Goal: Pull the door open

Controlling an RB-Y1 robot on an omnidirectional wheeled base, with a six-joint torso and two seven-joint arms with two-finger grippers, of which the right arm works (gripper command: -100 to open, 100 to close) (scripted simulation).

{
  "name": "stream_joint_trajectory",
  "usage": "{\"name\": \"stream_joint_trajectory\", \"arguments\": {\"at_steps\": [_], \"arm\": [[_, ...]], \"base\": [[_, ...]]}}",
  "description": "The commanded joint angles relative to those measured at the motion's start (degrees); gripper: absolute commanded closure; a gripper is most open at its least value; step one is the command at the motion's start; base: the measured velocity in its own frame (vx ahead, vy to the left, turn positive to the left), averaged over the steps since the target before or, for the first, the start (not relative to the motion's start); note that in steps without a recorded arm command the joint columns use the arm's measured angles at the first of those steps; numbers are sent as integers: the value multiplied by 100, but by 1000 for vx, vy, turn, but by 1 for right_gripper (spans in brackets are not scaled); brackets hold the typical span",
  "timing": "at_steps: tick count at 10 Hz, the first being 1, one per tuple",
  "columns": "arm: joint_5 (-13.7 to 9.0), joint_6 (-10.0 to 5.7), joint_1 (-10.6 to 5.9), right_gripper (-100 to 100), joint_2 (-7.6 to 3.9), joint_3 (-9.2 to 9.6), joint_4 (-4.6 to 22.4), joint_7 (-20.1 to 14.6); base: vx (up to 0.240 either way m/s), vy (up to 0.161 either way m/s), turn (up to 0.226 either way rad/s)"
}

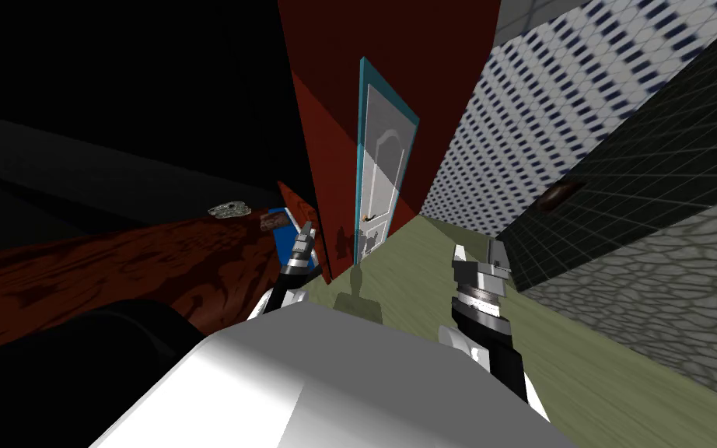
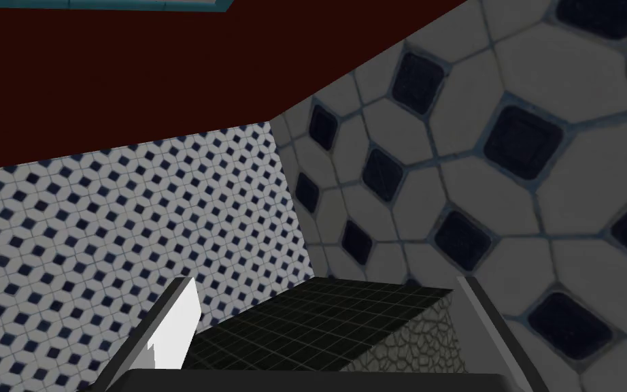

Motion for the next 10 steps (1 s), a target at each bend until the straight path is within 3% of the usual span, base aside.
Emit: {"name": "stream_joint_trajectory", "arguments": {"at_steps": [1,5,10], "arm": [[-1,-26,-83,-100,-35,10,182,-14],[-4,-79,-246,-100,-98,29,540,-42],[-8,-177,-553,-100,-207,66,1213,-94]], "base": [[-1,-76,120],[70,-19,98],[66,-46,123]]}}
